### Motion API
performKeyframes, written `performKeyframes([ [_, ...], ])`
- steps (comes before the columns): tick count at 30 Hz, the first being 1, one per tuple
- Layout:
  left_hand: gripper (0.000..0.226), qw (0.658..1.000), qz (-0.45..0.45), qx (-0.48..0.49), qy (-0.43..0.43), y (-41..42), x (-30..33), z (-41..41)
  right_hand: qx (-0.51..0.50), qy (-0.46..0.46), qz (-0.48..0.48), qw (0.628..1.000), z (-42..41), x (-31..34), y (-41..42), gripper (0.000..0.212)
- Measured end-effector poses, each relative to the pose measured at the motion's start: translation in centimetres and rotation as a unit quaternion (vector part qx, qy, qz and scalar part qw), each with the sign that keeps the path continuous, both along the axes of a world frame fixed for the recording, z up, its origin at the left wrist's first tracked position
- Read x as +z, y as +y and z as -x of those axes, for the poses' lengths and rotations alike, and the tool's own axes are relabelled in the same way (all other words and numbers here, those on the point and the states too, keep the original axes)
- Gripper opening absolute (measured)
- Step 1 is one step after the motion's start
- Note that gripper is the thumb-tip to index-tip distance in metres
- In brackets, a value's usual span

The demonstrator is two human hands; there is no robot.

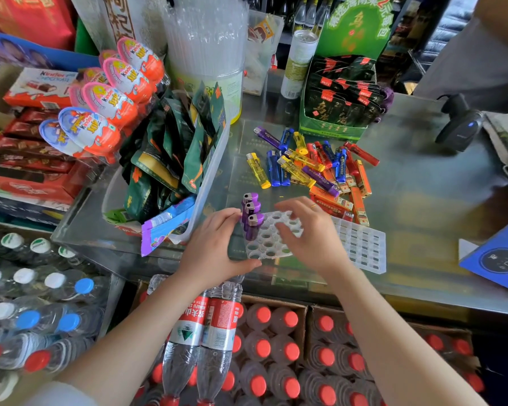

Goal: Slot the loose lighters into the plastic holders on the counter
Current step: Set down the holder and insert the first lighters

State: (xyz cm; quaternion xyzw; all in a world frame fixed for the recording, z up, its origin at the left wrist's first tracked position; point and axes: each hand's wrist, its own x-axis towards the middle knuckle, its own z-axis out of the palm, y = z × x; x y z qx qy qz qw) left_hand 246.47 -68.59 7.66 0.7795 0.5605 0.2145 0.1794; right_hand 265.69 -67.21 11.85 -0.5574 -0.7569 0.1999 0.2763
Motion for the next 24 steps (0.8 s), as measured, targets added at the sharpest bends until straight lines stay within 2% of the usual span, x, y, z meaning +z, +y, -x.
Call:
performKeyframes([
  [3,0.087,1.0,0.004,0.008,0.0,0.1,0.1,-0.1,-0.076,-0.033,-0.047,0.995,-2.2,-0.1,1.7,0.021],
  [7,0.091,1.0,0.014,0.017,0.002,0.3,0.5,-0.4,-0.206,-0.098,-0.052,0.972,-4.2,-0.4,4.0,0.024],
  [9,0.093,1.0,0.028,0.013,0.005,0.4,0.7,-0.4,-0.216,-0.128,-0.019,0.968,-4.6,-0.8,4.7,0.028],
  [13,0.096,0.999,0.042,0.002,0.01,0.5,1.1,-0.4,-0.197,-0.115,0.022,0.973,-4.5,-1.1,5.5,0.031],
  [17,0.088,0.998,0.05,-0.013,0.022,0.6,1.3,-0.4,-0.206,-0.143,0.043,0.967,-4.4,-1.3,6.2,0.033],
  [21,0.086,0.998,0.057,-0.014,0.016,0.9,1.4,-0.5,-0.207,-0.079,0.018,0.975,-4.1,-0.8,5.8,0.025],
  [24,0.091,0.997,0.069,-0.006,0.013,1.3,1.5,-0.6,-0.167,0.033,0.008,0.985,-3.8,0.4,4.3,0.019],
])
